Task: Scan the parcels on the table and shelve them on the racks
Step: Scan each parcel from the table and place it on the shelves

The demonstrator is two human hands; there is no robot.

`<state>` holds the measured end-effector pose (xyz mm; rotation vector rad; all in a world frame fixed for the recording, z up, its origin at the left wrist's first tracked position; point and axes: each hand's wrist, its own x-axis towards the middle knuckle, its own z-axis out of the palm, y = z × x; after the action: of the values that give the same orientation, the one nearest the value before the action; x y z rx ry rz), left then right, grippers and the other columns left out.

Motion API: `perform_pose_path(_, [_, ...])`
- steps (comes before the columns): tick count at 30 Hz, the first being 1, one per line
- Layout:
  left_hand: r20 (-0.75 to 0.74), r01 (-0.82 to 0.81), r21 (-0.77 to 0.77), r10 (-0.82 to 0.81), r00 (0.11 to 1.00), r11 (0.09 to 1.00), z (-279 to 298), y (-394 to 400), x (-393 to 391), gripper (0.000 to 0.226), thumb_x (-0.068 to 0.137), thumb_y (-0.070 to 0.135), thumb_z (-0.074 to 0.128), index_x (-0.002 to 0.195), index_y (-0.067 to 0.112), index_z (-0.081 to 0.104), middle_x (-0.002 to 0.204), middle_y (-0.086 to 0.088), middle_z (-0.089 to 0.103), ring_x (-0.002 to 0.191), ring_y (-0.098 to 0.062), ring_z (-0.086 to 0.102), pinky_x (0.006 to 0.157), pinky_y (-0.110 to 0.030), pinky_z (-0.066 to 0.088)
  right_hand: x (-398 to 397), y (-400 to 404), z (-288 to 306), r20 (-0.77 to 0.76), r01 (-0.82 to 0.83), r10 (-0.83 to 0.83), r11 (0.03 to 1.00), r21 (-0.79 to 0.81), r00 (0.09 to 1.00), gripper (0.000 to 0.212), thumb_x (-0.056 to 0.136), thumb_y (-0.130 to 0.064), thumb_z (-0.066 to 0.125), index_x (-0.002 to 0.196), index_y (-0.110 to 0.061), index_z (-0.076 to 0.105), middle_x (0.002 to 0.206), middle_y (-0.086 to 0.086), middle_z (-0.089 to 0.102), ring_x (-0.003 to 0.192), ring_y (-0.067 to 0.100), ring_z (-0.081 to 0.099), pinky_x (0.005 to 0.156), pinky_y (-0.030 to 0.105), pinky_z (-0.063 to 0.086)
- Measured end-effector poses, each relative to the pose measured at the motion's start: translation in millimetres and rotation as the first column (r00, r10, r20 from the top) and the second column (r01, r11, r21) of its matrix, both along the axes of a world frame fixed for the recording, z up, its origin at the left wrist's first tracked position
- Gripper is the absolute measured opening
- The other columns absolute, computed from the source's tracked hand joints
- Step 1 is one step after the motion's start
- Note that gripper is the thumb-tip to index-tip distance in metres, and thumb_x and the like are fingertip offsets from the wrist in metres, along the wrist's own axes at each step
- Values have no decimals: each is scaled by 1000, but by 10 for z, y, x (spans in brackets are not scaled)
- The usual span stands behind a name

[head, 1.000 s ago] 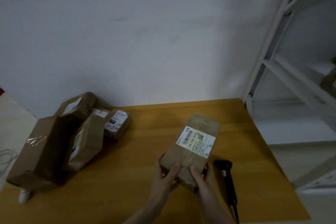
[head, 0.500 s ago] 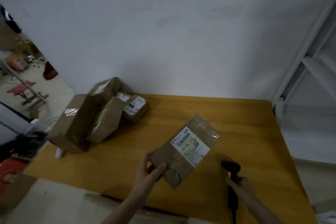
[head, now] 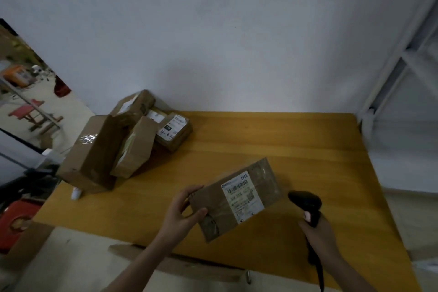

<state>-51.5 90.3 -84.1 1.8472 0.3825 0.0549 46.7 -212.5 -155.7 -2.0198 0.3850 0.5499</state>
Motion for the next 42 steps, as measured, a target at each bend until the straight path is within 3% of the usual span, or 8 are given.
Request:
perform_pose_path(3, [35,55,41,-57,998,998,-76,-65,143,47,73,49,72,118,44,59,125,4,55,115,-15,56,88,-43,55,-147,-53,494,109,-32,20,994,108,994,13,90,1,57,87,-11,52,60,12,43,50,22,39,48,29,32])
perform_pose_path(6, [87,81,65,-87,992,995,-126,-141,267,47,74,48,71,119,43,57,127,4,52,115,-12,56,91,-41,54,-355,-17,987,171,-124,88,969,216,981,13,89,2,57,87,-10,52,57,9,41,43,12,38,43,22,33])
perform_pose_path(9, [99,112,45,-116,988,993,-124,-197,375,47,72,50,70,117,46,57,126,9,52,114,-8,55,94,-40,53,-513,91,1247,183,-204,166,955,215,969,12,87,-1,59,88,-12,55,61,7,46,49,13,43,46,22,35])
perform_pose_path(26, [143,176,37,-179,973,984,-68,-294,401,49,71,45,73,118,44,58,129,2,50,118,-17,54,96,-46,51,-735,120,1365,189,-201,165,961,191,968,24,87,-1,59,86,-23,51,72,9,54,60,17,49,54,26,42])
perform_pose_path(31, [127,162,45,-166,978,986,-55,-332,330,49,73,47,72,119,42,57,129,2,50,117,-17,54,97,-45,51,-729,12,1218,230,-195,139,950,242,963,21,86,2,60,88,-18,54,64,8,51,54,17,47,49,25,40])
perform_pose_path(34, [111,121,34,-124,986,992,-37,-322,262,49,72,48,72,119,43,57,127,3,52,115,-14,55,93,-45,53,-625,-100,967,226,-101,47,966,237,973,16,87,2,59,87,-13,54,61,8,49,51,17,45,47,24,40])
perform_pose_path(39, [88,0,-46,5,996,999,6,-300,66,43,77,29,76,115,44,60,120,15,58,110,-6,58,90,-38,55,-166,-371,133,176,-18,5,997,71,984,14,90,0,55,80,-6,49,54,11,44,40,16,39,43,27,34])
perform_pose_path(42, [89,-65,-79,72,993,995,68,-302,-60,44,78,22,76,117,35,60,123,7,58,111,-10,59,87,-33,56,120,-438,-356,55,-62,63,998,-7,997,19,92,-3,55,76,-9,48,51,8,43,36,15,38,46,29,33])
